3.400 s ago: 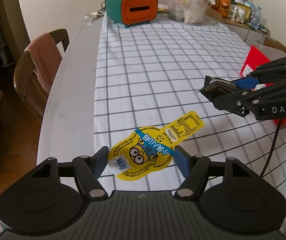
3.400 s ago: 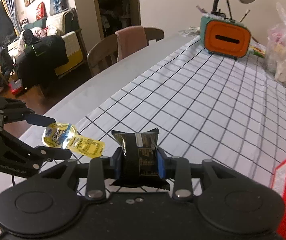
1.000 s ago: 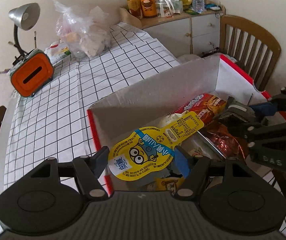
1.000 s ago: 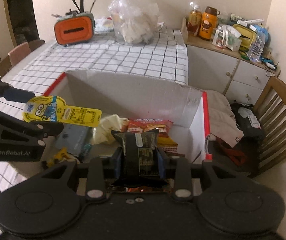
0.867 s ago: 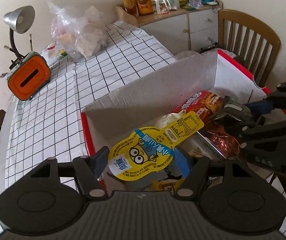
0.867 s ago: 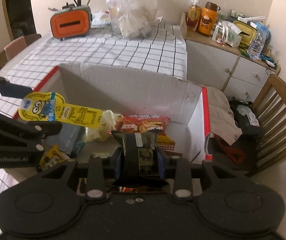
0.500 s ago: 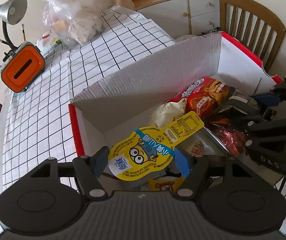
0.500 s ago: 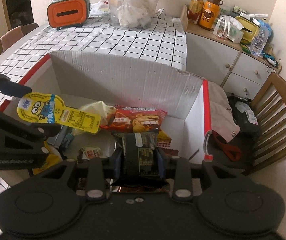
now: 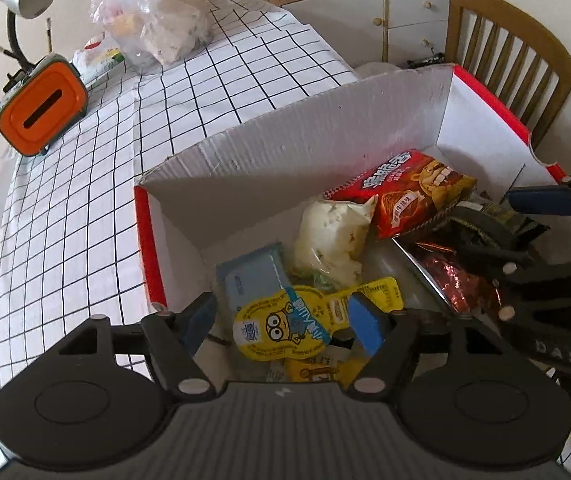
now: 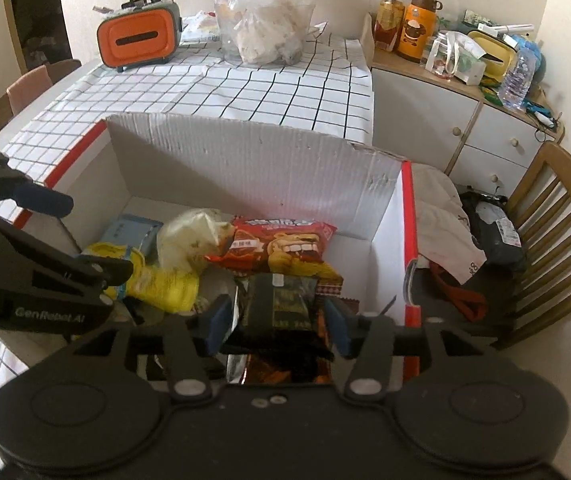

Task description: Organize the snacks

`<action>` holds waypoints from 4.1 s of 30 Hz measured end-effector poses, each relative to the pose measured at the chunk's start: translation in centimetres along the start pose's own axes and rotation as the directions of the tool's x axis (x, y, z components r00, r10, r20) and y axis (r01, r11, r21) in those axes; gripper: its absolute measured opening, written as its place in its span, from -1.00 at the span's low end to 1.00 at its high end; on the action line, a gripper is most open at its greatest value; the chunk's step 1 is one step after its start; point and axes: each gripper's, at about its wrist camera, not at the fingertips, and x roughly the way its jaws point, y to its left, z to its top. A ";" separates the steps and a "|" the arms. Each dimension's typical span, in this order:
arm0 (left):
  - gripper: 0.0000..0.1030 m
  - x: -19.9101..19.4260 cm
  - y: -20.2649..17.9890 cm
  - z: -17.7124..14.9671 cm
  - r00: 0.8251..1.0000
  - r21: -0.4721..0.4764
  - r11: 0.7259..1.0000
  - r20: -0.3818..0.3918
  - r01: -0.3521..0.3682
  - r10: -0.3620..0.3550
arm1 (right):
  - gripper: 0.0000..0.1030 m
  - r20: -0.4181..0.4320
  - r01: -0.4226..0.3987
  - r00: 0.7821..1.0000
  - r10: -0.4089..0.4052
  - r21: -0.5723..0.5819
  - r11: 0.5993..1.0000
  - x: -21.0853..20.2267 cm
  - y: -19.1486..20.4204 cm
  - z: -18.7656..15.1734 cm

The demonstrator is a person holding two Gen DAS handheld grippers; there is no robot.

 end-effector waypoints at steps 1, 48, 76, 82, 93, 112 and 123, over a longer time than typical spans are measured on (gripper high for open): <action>0.44 -0.1 0.1 -0.1 1.000 -0.006 1.000 0.003 0.003 -0.003 | 0.13 0.005 -0.006 1.000 0.006 0.004 1.000 -0.2 0.0 -0.1; 1.00 -14.4 3.5 -8.6 0.933 -0.185 0.963 0.337 0.196 -0.125 | 0.99 0.364 -0.145 0.925 0.114 0.060 0.988 -14.9 1.7 -3.4; 1.00 -16.2 4.8 -10.2 0.935 -0.254 0.959 0.353 0.126 -0.030 | 1.00 0.384 -0.174 0.914 0.128 0.085 0.981 -16.2 3.3 -5.5; 1.00 -16.1 4.8 -10.1 0.938 -0.258 0.959 0.347 0.121 -0.025 | 0.99 0.385 -0.184 0.912 0.139 0.081 0.980 -16.3 3.5 -5.6; 1.00 -15.9 4.7 -10.0 0.944 -0.264 0.958 0.329 0.112 -0.020 | 0.99 0.378 -0.195 0.914 0.146 0.094 0.976 -16.1 3.1 -5.6; 1.00 -16.0 4.0 -9.8 0.949 -0.298 0.948 0.316 0.107 -0.008 | 0.99 0.354 -0.194 0.922 0.156 0.075 0.978 -16.2 3.0 -5.8; 1.00 -15.8 3.3 -9.8 0.955 -0.297 0.951 0.296 0.088 0.004 | 0.99 0.350 -0.209 0.920 0.174 0.062 0.976 -16.3 2.5 -5.8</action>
